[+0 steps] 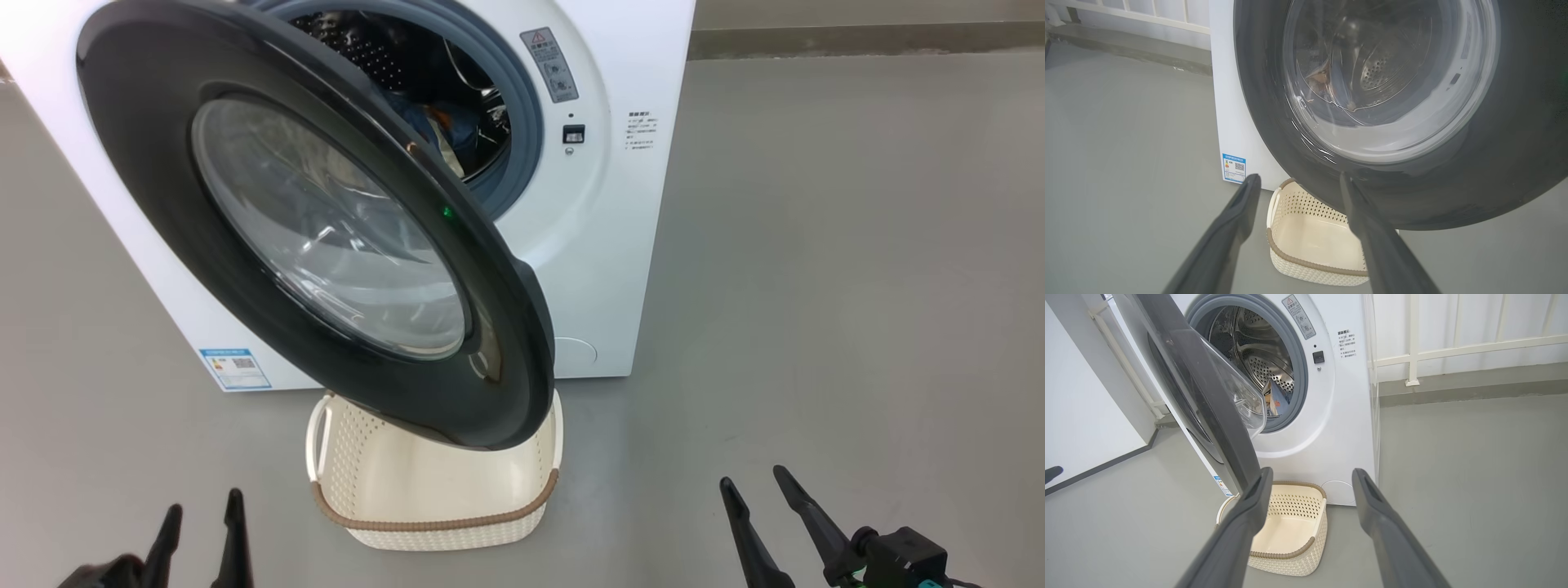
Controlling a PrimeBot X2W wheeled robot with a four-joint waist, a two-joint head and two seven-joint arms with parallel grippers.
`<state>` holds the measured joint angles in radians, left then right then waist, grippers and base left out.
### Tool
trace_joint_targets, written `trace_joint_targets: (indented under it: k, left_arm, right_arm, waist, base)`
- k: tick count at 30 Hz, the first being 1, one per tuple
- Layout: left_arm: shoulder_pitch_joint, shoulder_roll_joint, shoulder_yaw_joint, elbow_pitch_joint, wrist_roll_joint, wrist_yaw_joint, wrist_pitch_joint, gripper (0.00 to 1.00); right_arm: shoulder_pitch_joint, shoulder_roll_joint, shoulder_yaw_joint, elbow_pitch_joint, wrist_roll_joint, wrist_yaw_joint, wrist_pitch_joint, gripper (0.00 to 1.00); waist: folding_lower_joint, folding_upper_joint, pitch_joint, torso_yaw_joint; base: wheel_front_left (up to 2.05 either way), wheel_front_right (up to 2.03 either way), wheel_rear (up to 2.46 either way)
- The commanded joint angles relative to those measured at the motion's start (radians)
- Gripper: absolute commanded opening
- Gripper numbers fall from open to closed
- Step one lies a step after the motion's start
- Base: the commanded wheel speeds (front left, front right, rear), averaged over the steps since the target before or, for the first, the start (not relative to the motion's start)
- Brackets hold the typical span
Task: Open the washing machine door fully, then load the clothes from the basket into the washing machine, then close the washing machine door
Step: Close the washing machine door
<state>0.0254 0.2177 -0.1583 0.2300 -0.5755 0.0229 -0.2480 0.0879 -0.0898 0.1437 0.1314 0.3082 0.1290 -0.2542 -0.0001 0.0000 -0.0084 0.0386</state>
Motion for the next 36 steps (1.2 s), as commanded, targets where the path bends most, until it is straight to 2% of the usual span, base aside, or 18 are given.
trace_joint_targets:
  k: [1, 5, 8, 13, 31, 32, 34, 36]
  left_arm:
    - [-0.02, 0.016, 0.047, -0.03, 0.018, 0.005, -0.013, 1.0]
    - [0.03, -0.027, 0.104, -0.058, 0.094, -0.001, -0.013, 1.0]
    - [0.063, -0.06, 0.143, -0.061, 0.15, -0.023, -0.014, 1.0]
    - [0.088, -0.091, 0.19, -0.064, 0.199, -0.045, -0.014, 1.0]
    - [0.095, -0.15, 0.271, -0.045, 0.266, -0.105, -0.014, 1.0]
    - [0.095, -0.152, 0.273, -0.044, 0.268, -0.107, -0.014, 1.0]
    - [0.094, -0.155, 0.278, -0.042, 0.271, -0.11, -0.014, 1.0]
    - [0.093, -0.158, 0.282, -0.041, 0.273, -0.113, -0.014, 1.0]
  right_arm:
    - [-0.008, -0.008, 0.019, -0.029, 0.001, 0.002, -0.008, 1.0]
    - [-0.003, -0.008, 0.01, -0.034, -0.002, 0.002, -0.008, 1.0]
    - [0.002, -0.004, -0.013, -0.039, -0.007, 0.002, -0.008, 1.0]
    - [0.008, 0.005, -0.04, -0.044, -0.013, 0.002, -0.008, 1.0]
    - [0.006, 0.009, -0.073, -0.031, -0.025, 0.002, -0.008, 0.99]
    - [0.006, 0.01, -0.075, -0.029, -0.025, 0.002, -0.008, 0.73]
    - [0.005, 0.011, -0.077, -0.027, -0.023, 0.002, -0.008, 0.0]
    - [0.003, 0.012, -0.076, -0.026, -0.019, 0.002, -0.008, 0.0]
  waist:
    - [0.0001, 0.0, -0.001, 0.003]
    - [0.0001, 0.0, -0.001, 0.01]
    - [0.0001, 0.0, -0.004, 0.015]
    - [0.0001, 0.0, -0.011, 0.016]
    - [0.0001, 0.0, -0.021, 0.028]
    - [0.0001, 0.0, -0.021, 0.028]
    - [0.0001, 0.0, -0.022, 0.029]
    - [0.0001, 0.0, -0.022, 0.029]
  base:
    - [0.0, 0.0, 0.0]
    - [0.0, 0.0, 0.0]
    - [0.0, 0.0, 0.0]
    - [0.0, 0.0, 0.0]
    - [0.0, 0.0, 0.0]
    - [0.0, 0.0, 0.0]
    - [0.0, 0.0, 0.0]
    - [0.0, 0.0, 0.0]
